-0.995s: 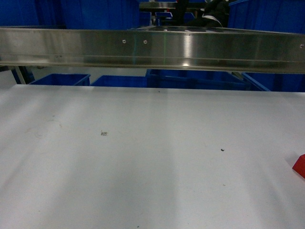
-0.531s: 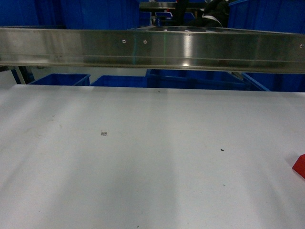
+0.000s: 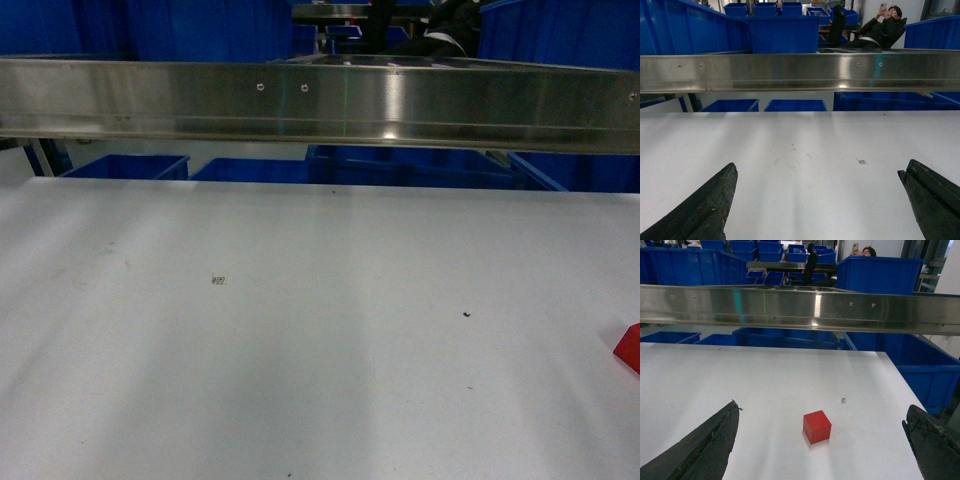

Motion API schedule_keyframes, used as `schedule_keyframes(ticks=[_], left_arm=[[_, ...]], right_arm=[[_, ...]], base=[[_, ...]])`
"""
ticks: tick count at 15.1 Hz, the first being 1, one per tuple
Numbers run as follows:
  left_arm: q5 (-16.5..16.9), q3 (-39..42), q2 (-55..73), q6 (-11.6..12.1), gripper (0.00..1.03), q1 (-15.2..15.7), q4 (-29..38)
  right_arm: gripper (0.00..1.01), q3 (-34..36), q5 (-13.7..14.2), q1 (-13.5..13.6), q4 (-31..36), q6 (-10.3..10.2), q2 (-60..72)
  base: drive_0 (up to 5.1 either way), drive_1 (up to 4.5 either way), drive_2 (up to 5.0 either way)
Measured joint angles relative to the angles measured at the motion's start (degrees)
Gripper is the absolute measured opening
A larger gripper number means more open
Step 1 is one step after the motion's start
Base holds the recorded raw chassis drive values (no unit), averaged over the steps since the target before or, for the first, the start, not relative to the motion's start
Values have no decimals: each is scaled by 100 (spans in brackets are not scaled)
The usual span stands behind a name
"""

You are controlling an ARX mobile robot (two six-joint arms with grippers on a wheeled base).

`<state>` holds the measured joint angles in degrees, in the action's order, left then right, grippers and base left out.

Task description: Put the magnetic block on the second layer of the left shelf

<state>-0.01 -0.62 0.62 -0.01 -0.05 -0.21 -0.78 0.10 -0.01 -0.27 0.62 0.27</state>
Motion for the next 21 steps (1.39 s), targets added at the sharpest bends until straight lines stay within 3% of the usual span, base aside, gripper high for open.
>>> schedule_keyframes(ticks=[7, 8, 10, 12, 15, 17, 21], left_arm=[[0, 0, 0, 0, 98, 0, 0], [-2, 0, 2, 0, 98, 0, 0], [0, 0, 2, 0, 98, 0, 2], [0, 0, 0, 0, 98, 0, 0], [0, 0, 0, 0, 98, 0, 0], [-2, 0, 2, 0, 98, 0, 2], [-2, 0, 0, 0, 98, 0, 0]], right_arm=[[98, 0, -2, 0, 109, 0, 57], [98, -131, -33, 17, 1335, -37, 1091], [98, -1021, -203, 155, 2723, -105, 3681], [98, -2277, -424, 273, 2861, 42, 5880], [98, -3641, -271, 212, 2371, 380, 8509], [98, -3967, -66, 94, 2487, 627, 9383], [98, -3943, -4, -173, 2979, 835, 10275]], base=[[0, 0, 0], [0, 0, 0], [0, 0, 0], [0, 0, 0], [0, 0, 0], [0, 0, 0], [0, 0, 0]])
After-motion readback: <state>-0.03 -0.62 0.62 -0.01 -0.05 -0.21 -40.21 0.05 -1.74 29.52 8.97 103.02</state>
